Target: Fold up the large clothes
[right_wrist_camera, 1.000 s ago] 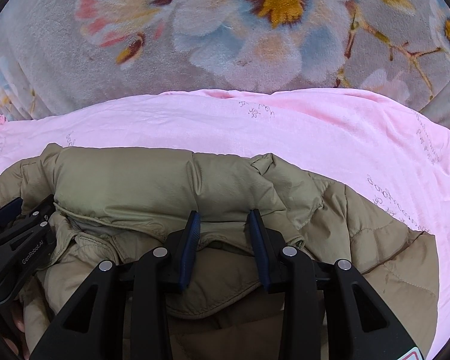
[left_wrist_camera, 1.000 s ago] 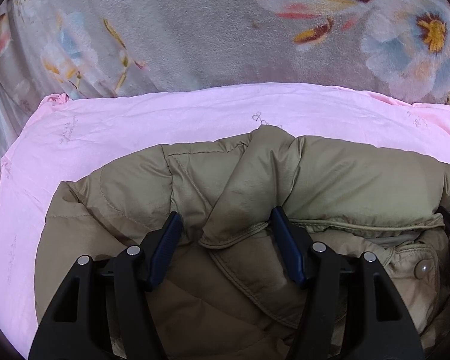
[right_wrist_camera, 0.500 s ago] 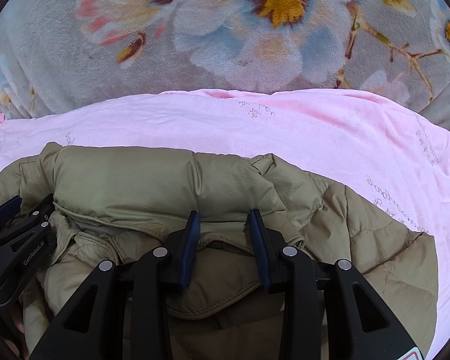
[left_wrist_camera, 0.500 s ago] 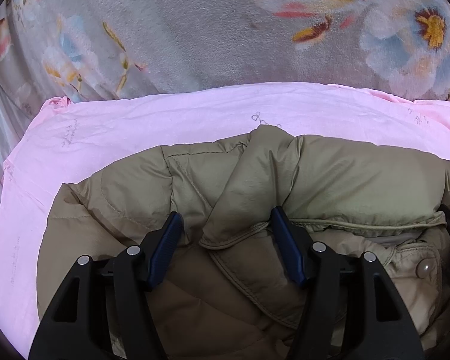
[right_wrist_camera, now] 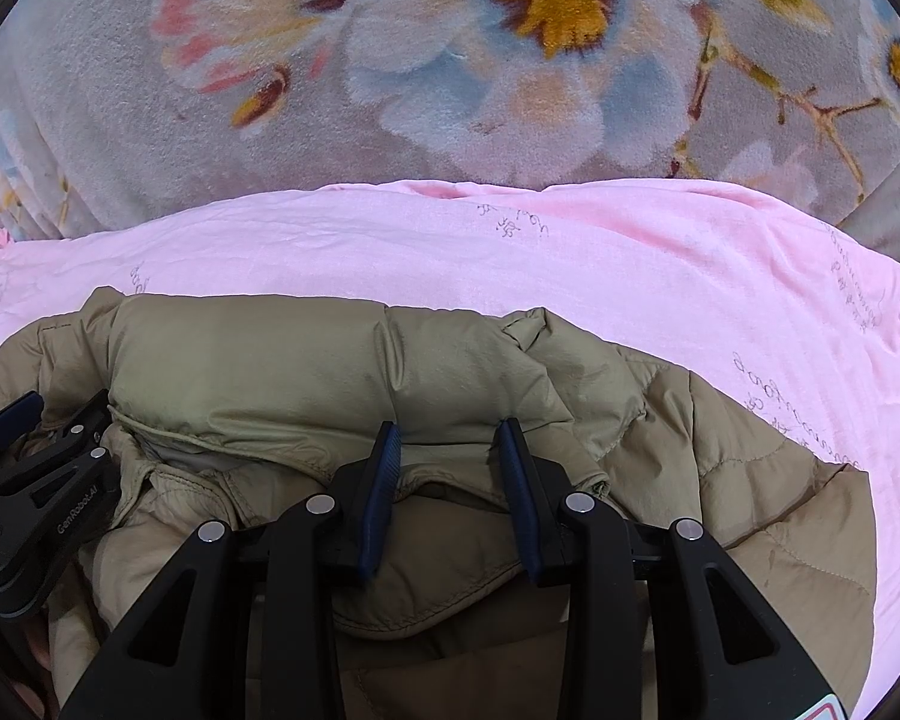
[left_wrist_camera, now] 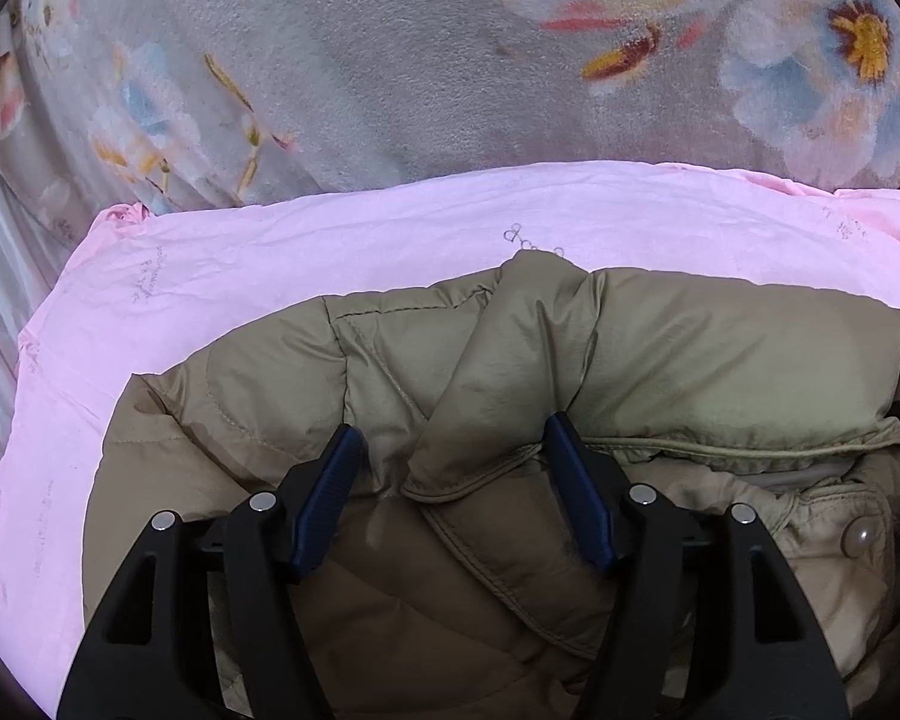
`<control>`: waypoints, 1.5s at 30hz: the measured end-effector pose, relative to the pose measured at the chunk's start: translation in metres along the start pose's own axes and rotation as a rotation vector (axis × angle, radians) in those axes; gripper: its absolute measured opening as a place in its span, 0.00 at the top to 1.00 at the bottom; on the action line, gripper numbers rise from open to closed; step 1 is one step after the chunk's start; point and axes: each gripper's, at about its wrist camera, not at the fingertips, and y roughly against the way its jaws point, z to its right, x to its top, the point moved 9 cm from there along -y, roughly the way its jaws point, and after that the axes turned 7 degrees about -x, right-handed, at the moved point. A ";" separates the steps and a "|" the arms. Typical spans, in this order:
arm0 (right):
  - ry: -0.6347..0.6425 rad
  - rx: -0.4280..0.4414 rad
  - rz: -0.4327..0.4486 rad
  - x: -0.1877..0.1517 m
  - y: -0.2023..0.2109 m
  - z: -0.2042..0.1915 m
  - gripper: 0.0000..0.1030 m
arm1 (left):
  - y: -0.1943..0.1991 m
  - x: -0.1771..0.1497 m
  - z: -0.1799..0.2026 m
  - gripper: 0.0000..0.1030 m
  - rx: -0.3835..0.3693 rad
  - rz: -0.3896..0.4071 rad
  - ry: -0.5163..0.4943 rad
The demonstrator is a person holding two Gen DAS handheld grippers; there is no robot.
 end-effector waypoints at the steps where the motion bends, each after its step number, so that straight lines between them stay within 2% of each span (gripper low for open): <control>1: -0.005 0.004 0.001 0.000 0.000 0.001 0.69 | 0.000 0.000 -0.001 0.36 0.002 -0.001 0.006; 2: -0.017 0.015 0.005 0.001 0.001 0.002 0.68 | 0.000 0.000 -0.003 0.35 -0.003 0.000 0.013; 4: -0.092 0.100 0.014 0.004 0.004 0.011 0.67 | 0.001 0.000 -0.008 0.31 -0.028 0.001 0.046; 7: -0.219 0.200 0.011 0.000 0.018 0.023 0.66 | 0.011 -0.011 -0.022 0.18 -0.077 -0.019 0.127; 8: -0.255 0.209 0.019 -0.008 0.031 0.031 0.63 | 0.020 -0.018 -0.027 0.18 -0.101 -0.024 0.145; 9: -0.271 0.198 0.025 -0.017 0.045 0.037 0.52 | 0.038 -0.027 -0.031 0.18 -0.146 -0.012 0.164; 10: -0.281 0.181 0.032 -0.028 0.060 0.043 0.50 | 0.051 -0.032 -0.034 0.17 -0.170 0.000 0.170; 14: -0.302 0.222 0.056 -0.083 0.134 0.064 0.45 | 0.118 -0.078 -0.057 0.09 -0.222 0.034 0.146; 17: -0.285 0.188 0.041 -0.137 0.187 0.088 0.42 | 0.155 -0.123 -0.085 0.09 -0.231 -0.009 0.125; 19: -0.278 0.164 0.018 -0.175 0.220 0.111 0.40 | 0.178 -0.151 -0.112 0.09 -0.238 -0.034 0.149; 21: -0.301 0.158 -0.007 -0.213 0.249 0.137 0.35 | 0.200 -0.183 -0.148 0.09 -0.245 -0.058 0.203; 25: -0.362 0.158 -0.064 -0.283 0.290 0.175 0.34 | 0.231 -0.236 -0.201 0.09 -0.239 -0.090 0.301; 28: -0.377 0.182 -0.116 -0.331 0.309 0.184 0.34 | 0.243 -0.276 -0.222 0.09 -0.283 -0.145 0.368; 31: -0.348 0.192 -0.138 -0.362 0.318 0.179 0.33 | 0.251 -0.307 -0.227 0.09 -0.371 -0.192 0.458; 32: -0.340 0.191 -0.129 -0.368 0.322 0.177 0.33 | 0.254 -0.312 -0.225 0.09 -0.394 -0.195 0.477; 34: -0.325 0.189 -0.116 -0.372 0.327 0.170 0.31 | 0.261 -0.315 -0.221 0.09 -0.393 -0.173 0.474; 39: -0.330 0.281 -0.121 -0.360 0.326 0.145 0.31 | 0.264 -0.313 -0.195 0.10 -0.432 -0.186 0.451; 42: -0.351 0.302 -0.140 -0.353 0.316 0.136 0.30 | 0.263 -0.311 -0.178 0.16 -0.452 -0.202 0.437; 43: -0.361 0.309 -0.147 -0.350 0.314 0.135 0.31 | 0.264 -0.309 -0.170 0.26 -0.461 -0.209 0.426; 44: -0.379 0.316 -0.153 -0.348 0.312 0.135 0.37 | 0.264 -0.307 -0.165 0.34 -0.476 -0.216 0.418; 45: -0.387 0.327 -0.161 -0.347 0.311 0.134 0.60 | 0.265 -0.306 -0.163 0.38 -0.472 -0.219 0.413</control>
